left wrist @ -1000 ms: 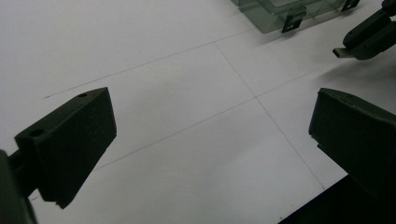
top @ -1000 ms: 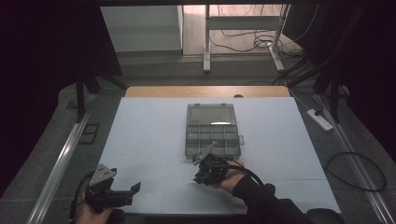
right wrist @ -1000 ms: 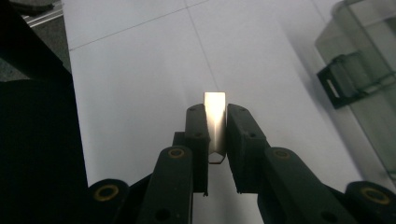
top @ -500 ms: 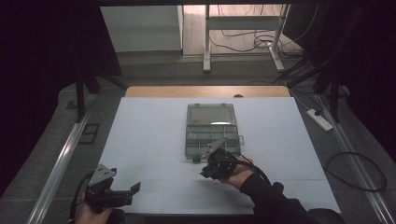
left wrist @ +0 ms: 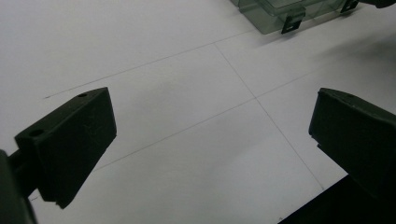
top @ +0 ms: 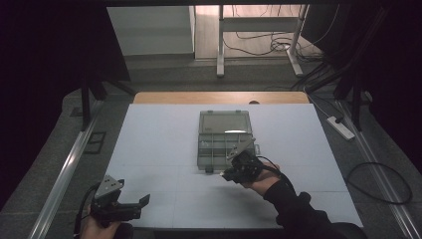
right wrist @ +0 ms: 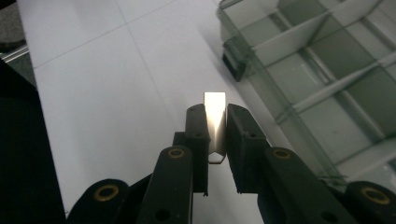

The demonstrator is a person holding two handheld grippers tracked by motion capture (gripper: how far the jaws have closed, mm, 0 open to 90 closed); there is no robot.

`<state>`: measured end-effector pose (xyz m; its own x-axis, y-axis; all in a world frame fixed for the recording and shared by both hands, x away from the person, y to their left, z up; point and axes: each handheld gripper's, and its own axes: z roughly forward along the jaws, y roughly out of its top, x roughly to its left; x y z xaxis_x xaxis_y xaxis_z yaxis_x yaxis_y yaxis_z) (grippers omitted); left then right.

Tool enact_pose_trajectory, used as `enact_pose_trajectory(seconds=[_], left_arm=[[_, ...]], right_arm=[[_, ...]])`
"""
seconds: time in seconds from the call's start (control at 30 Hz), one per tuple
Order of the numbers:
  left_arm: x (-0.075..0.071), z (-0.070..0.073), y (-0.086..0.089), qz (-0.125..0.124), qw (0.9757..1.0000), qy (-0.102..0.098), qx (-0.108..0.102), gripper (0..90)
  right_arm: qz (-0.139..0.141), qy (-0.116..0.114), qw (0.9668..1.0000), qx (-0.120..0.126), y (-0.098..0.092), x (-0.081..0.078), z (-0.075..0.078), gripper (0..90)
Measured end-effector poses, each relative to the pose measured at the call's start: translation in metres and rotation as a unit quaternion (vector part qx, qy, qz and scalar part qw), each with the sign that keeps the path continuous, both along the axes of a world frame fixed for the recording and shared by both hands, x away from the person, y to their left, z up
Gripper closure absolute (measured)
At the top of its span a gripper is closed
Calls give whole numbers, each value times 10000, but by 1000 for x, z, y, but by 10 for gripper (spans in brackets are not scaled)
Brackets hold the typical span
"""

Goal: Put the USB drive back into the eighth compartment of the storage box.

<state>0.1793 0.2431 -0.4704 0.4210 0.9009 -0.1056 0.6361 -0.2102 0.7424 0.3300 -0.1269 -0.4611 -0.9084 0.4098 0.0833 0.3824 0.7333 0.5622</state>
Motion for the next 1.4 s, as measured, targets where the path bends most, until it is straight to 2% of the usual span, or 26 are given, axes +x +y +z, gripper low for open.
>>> enact_pose_trajectory(seconds=[0.57, 1.0, 1.4], left_arm=[[0, 0, 0, -5, 10000, -6, 0, 7], [0, 0, 0, -2, 10000, -4, 0, 7], [0, 0, 0, 0, 10000, 0, -1, 7]], right_arm=[[-475, -243, 9985, 80, -25, 19, 7, 792], [-817, -402, 9958, 17, -40, 32, 8, 792], [-1065, -459, 9933, -10, -50, 42, 7, 792]])
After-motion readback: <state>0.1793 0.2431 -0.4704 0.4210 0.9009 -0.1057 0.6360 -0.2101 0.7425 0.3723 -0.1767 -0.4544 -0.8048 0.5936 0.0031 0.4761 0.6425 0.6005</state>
